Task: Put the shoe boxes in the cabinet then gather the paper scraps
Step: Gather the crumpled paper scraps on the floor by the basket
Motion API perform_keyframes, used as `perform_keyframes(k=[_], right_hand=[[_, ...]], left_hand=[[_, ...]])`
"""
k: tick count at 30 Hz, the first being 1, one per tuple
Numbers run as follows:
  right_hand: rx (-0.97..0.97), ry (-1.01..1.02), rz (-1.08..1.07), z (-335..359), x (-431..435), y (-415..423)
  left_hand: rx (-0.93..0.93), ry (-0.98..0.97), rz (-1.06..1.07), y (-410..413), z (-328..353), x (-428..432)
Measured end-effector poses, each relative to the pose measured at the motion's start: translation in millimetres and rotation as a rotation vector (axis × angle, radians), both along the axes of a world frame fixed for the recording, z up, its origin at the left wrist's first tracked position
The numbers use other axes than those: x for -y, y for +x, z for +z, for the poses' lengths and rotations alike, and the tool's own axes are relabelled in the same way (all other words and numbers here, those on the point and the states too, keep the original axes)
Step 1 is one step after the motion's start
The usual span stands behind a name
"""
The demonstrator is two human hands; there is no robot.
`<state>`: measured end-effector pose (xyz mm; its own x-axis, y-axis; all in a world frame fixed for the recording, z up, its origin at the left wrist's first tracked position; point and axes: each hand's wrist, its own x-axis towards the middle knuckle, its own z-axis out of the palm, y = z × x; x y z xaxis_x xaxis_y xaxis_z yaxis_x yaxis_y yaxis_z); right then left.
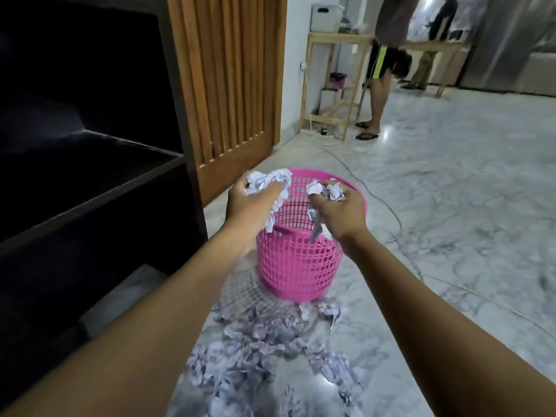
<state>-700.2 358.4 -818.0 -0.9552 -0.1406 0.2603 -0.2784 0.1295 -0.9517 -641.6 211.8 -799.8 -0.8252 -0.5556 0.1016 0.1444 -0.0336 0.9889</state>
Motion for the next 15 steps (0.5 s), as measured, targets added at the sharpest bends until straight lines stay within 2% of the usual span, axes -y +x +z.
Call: perform_keyframes(k=[4,6,9,12,15], right_hand=[[0.050,-0.190,-0.053,-3,-2,-70],[0.093,-0.207,-0.138,-11,-4,-102],[0.206,-0.171,-0.021,-34,-5,-145],[0.310,0.016,0.065,-60,-11,-177],[0.302,0.254,0.083,-71,-15,-195]], left_hand=[[0.047,0.028,0.011,-70,-3,-17],[0.085,0.042,0.046,-102,-19,-24],[0.086,0.033,0.157,-143,-43,-32],[0.166,-0.104,0.213,-172,-65,-35],[0.401,-0.319,0.073,-186,-85,-29]])
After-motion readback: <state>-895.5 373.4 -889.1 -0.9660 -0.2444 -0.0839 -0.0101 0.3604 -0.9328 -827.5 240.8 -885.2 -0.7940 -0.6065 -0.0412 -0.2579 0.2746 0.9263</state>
